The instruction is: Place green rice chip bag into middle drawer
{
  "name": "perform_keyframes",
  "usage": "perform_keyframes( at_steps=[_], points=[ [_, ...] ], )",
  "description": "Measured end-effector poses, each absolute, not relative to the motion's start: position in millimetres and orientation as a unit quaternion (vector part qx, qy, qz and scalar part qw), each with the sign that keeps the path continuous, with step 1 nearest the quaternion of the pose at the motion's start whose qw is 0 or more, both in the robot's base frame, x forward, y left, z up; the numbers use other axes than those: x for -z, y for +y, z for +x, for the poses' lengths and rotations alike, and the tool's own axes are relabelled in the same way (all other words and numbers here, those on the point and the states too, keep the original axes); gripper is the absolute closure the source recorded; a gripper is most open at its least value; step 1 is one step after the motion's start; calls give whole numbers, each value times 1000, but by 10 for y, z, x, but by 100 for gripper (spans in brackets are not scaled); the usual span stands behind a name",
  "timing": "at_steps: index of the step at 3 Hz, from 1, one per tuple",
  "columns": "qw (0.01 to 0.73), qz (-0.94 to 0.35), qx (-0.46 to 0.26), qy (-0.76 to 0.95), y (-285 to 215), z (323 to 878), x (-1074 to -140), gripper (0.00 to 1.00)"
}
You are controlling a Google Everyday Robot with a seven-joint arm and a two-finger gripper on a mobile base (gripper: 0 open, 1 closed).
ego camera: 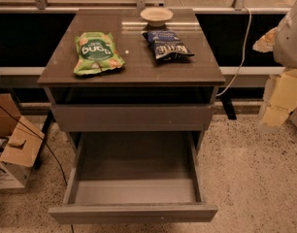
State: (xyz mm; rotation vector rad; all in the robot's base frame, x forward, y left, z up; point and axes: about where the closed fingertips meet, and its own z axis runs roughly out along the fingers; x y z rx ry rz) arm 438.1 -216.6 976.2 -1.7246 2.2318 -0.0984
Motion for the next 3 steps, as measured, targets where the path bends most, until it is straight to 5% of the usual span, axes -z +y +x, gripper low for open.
perform_keyframes(
  at_steps=[3],
  points=[
    [226,-612,-42,757,-1611,4595,-9663,0]
  ],
)
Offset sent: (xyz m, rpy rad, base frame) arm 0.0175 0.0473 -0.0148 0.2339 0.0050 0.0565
